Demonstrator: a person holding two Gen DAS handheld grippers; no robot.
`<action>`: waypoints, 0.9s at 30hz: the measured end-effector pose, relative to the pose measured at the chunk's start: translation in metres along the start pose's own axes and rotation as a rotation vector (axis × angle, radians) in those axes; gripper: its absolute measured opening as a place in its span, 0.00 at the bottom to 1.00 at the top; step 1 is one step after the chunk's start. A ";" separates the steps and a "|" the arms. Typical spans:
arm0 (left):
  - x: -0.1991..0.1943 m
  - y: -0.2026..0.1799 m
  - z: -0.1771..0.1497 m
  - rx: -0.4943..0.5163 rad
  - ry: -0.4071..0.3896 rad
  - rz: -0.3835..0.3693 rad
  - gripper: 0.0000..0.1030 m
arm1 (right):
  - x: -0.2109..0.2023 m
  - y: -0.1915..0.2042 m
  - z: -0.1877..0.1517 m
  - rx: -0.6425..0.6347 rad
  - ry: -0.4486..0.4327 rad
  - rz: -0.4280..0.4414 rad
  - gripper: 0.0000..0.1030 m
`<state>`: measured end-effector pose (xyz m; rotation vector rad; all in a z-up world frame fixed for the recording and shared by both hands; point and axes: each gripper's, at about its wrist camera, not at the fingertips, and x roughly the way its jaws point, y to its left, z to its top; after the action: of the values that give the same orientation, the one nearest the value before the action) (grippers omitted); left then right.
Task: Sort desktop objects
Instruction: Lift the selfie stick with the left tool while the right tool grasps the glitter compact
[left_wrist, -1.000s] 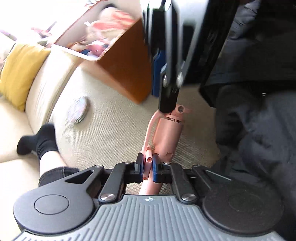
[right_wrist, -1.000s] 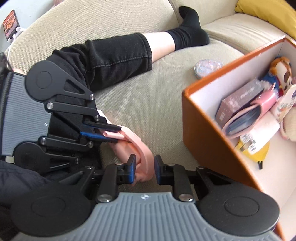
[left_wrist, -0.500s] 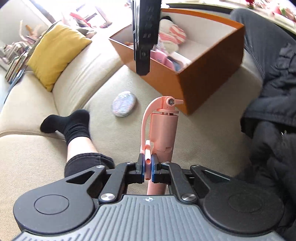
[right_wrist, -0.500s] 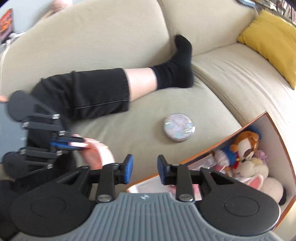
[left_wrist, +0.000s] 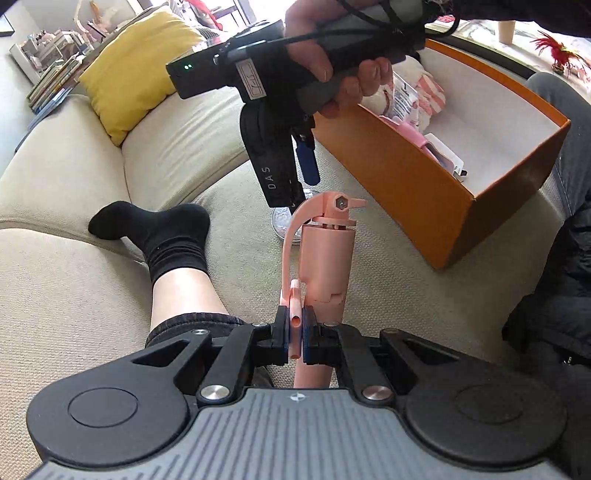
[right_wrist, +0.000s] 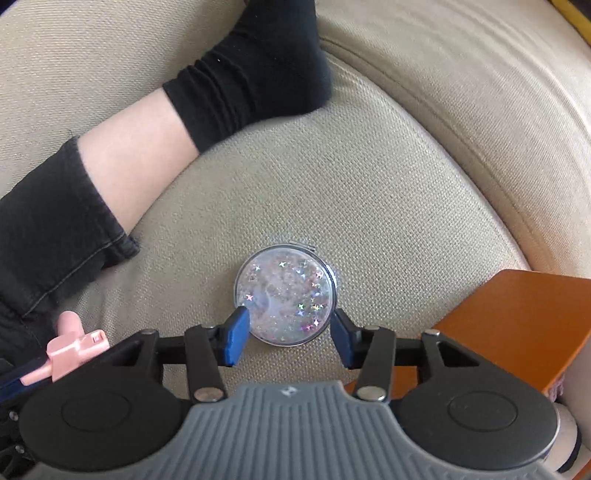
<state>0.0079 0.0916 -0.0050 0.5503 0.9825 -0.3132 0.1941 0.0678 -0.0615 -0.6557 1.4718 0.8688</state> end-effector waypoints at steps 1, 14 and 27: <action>0.002 0.002 0.001 0.000 0.002 -0.003 0.07 | 0.004 -0.001 0.001 0.005 0.012 -0.002 0.53; 0.011 0.007 0.000 -0.007 0.005 -0.018 0.07 | 0.015 -0.001 -0.002 0.031 -0.003 0.030 0.53; -0.001 -0.005 -0.010 -0.001 0.036 -0.004 0.07 | -0.024 0.064 -0.020 -0.135 -0.114 0.119 0.14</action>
<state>-0.0014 0.0933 -0.0099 0.5542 1.0184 -0.3071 0.1323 0.0848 -0.0299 -0.6114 1.3689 1.0877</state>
